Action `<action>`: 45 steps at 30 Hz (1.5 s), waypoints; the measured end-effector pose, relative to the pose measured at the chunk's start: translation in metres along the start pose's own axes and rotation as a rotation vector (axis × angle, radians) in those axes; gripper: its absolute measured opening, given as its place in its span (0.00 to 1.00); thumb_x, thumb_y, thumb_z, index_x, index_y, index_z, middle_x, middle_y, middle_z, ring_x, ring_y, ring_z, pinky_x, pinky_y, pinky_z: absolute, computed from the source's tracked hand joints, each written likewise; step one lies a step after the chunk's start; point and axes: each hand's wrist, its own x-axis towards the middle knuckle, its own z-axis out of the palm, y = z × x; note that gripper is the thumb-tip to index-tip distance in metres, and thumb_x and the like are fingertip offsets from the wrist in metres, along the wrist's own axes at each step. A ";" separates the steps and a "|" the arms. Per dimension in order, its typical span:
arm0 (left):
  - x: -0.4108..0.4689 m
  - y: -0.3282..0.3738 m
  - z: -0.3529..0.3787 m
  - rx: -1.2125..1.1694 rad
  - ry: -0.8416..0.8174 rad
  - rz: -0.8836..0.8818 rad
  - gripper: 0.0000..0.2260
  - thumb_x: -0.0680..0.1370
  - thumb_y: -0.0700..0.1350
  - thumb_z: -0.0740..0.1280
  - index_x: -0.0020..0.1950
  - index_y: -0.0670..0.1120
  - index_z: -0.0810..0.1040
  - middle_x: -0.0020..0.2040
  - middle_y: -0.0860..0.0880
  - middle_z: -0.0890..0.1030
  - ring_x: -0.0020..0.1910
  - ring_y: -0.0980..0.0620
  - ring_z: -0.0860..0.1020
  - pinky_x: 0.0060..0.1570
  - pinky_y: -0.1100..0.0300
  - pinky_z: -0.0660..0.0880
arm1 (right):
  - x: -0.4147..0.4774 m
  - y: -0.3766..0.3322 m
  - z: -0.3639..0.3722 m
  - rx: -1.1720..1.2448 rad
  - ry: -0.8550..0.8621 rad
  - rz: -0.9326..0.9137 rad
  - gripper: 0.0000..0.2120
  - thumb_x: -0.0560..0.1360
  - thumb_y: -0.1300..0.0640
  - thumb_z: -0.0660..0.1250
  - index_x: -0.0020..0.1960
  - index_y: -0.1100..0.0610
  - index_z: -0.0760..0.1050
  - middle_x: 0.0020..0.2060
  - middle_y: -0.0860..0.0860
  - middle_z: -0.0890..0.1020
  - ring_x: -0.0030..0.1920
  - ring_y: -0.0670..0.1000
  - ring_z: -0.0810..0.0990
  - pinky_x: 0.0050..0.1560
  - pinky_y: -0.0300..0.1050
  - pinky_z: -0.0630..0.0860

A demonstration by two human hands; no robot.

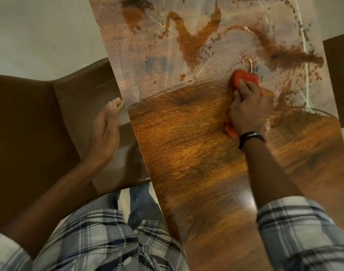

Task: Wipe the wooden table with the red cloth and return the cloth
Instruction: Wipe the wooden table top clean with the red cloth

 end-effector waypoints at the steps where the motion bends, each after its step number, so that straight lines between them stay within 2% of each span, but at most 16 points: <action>1: -0.001 -0.001 0.000 -0.003 0.004 -0.006 0.22 0.87 0.50 0.49 0.75 0.40 0.67 0.72 0.44 0.74 0.71 0.55 0.73 0.72 0.60 0.69 | -0.014 -0.020 0.008 0.001 0.002 -0.064 0.19 0.82 0.56 0.58 0.73 0.50 0.70 0.73 0.52 0.68 0.63 0.54 0.65 0.59 0.39 0.60; 3: -0.003 -0.002 0.000 -0.004 0.016 -0.016 0.23 0.86 0.51 0.48 0.75 0.40 0.67 0.72 0.44 0.74 0.71 0.55 0.72 0.73 0.58 0.68 | -0.058 -0.066 0.031 0.028 -0.010 -0.259 0.21 0.81 0.58 0.58 0.73 0.49 0.70 0.72 0.52 0.69 0.56 0.50 0.64 0.55 0.44 0.68; 5: -0.006 -0.003 0.000 0.007 0.032 -0.016 0.22 0.87 0.49 0.48 0.75 0.40 0.67 0.71 0.45 0.74 0.70 0.60 0.72 0.71 0.64 0.68 | -0.110 -0.109 0.054 0.033 -0.094 -0.474 0.23 0.77 0.59 0.58 0.72 0.50 0.71 0.70 0.54 0.72 0.52 0.52 0.67 0.49 0.45 0.69; 7: -0.007 -0.003 0.000 0.037 0.042 -0.004 0.21 0.87 0.48 0.48 0.75 0.40 0.67 0.67 0.48 0.75 0.66 0.66 0.73 0.66 0.70 0.70 | -0.150 -0.136 0.065 0.012 -0.202 -0.668 0.26 0.74 0.60 0.64 0.71 0.50 0.72 0.70 0.54 0.72 0.52 0.57 0.71 0.47 0.49 0.72; 9: -0.007 -0.004 0.000 0.047 0.055 -0.001 0.21 0.87 0.49 0.49 0.76 0.40 0.65 0.68 0.48 0.74 0.66 0.64 0.73 0.66 0.68 0.70 | -0.150 -0.134 0.063 0.015 -0.248 -0.752 0.27 0.73 0.61 0.68 0.71 0.49 0.72 0.70 0.53 0.72 0.53 0.58 0.72 0.48 0.51 0.74; 13: -0.006 -0.002 -0.001 0.009 0.054 -0.026 0.28 0.83 0.55 0.52 0.78 0.40 0.63 0.76 0.45 0.68 0.76 0.55 0.67 0.77 0.54 0.63 | -0.082 -0.079 0.039 -0.021 -0.146 -0.552 0.23 0.77 0.62 0.64 0.70 0.48 0.73 0.69 0.50 0.73 0.53 0.55 0.70 0.49 0.43 0.69; 18: -0.017 -0.006 0.004 0.013 0.041 -0.032 0.26 0.83 0.54 0.52 0.78 0.40 0.63 0.76 0.45 0.68 0.76 0.55 0.66 0.78 0.52 0.61 | -0.019 -0.033 0.022 0.032 -0.015 -0.175 0.18 0.81 0.56 0.58 0.69 0.50 0.74 0.70 0.52 0.72 0.57 0.58 0.68 0.54 0.49 0.69; 23: -0.033 -0.008 0.013 0.140 0.068 0.005 0.23 0.86 0.49 0.51 0.79 0.40 0.61 0.78 0.45 0.65 0.77 0.56 0.63 0.74 0.69 0.60 | -0.118 -0.090 0.047 0.025 -0.111 -0.512 0.22 0.78 0.62 0.64 0.71 0.50 0.72 0.70 0.54 0.72 0.51 0.55 0.70 0.47 0.46 0.70; 27: -0.034 -0.009 0.020 0.254 0.111 0.097 0.25 0.85 0.51 0.51 0.79 0.39 0.60 0.77 0.49 0.63 0.71 0.73 0.61 0.69 0.77 0.58 | -0.222 -0.080 0.045 0.003 -0.292 -0.761 0.26 0.74 0.62 0.61 0.71 0.49 0.71 0.73 0.52 0.70 0.56 0.58 0.70 0.51 0.54 0.76; 29: -0.032 -0.009 0.023 0.325 0.151 0.160 0.25 0.85 0.52 0.51 0.78 0.39 0.61 0.78 0.45 0.63 0.77 0.60 0.61 0.76 0.63 0.59 | -0.241 -0.045 0.031 0.009 -0.365 -0.788 0.27 0.76 0.58 0.60 0.75 0.47 0.66 0.76 0.49 0.66 0.59 0.57 0.67 0.56 0.54 0.73; 31: -0.030 -0.008 0.030 0.383 0.126 0.235 0.24 0.85 0.50 0.52 0.77 0.39 0.62 0.78 0.39 0.64 0.79 0.43 0.61 0.76 0.44 0.60 | -0.222 0.003 0.016 0.005 -0.314 -0.735 0.27 0.77 0.57 0.65 0.75 0.46 0.65 0.75 0.49 0.67 0.58 0.56 0.68 0.54 0.52 0.72; 32: -0.029 -0.007 0.035 0.406 0.093 0.269 0.23 0.85 0.50 0.52 0.77 0.38 0.63 0.77 0.38 0.64 0.78 0.40 0.62 0.75 0.40 0.61 | -0.203 0.027 0.011 -0.016 -0.253 -0.671 0.28 0.76 0.59 0.68 0.74 0.46 0.66 0.74 0.50 0.68 0.57 0.57 0.69 0.54 0.52 0.73; 36: -0.021 0.002 0.066 0.479 -0.090 0.343 0.23 0.85 0.51 0.53 0.75 0.38 0.65 0.75 0.38 0.67 0.75 0.37 0.65 0.71 0.36 0.62 | -0.110 0.085 -0.004 -0.005 -0.008 -0.265 0.21 0.79 0.62 0.64 0.70 0.49 0.74 0.71 0.53 0.72 0.54 0.60 0.71 0.56 0.51 0.69; 39: -0.012 0.011 0.101 0.564 -0.207 0.385 0.25 0.84 0.53 0.52 0.77 0.41 0.64 0.79 0.41 0.63 0.80 0.43 0.56 0.78 0.40 0.53 | -0.094 0.062 0.004 -0.010 0.098 -0.137 0.19 0.79 0.62 0.62 0.69 0.52 0.75 0.70 0.56 0.73 0.54 0.59 0.70 0.55 0.53 0.70; 41: -0.004 0.015 0.119 0.635 -0.241 0.411 0.26 0.84 0.55 0.50 0.79 0.43 0.62 0.81 0.45 0.58 0.82 0.48 0.50 0.80 0.43 0.48 | -0.113 0.037 0.015 -0.012 0.010 -0.324 0.20 0.79 0.62 0.60 0.70 0.53 0.74 0.71 0.57 0.72 0.55 0.58 0.70 0.54 0.53 0.71; 45: 0.039 0.025 0.159 0.734 -0.266 0.525 0.27 0.84 0.57 0.48 0.79 0.44 0.61 0.81 0.45 0.58 0.82 0.48 0.48 0.79 0.42 0.47 | -0.111 0.061 0.006 -0.042 -0.245 -0.937 0.17 0.82 0.51 0.59 0.71 0.46 0.72 0.73 0.50 0.71 0.55 0.56 0.73 0.51 0.52 0.75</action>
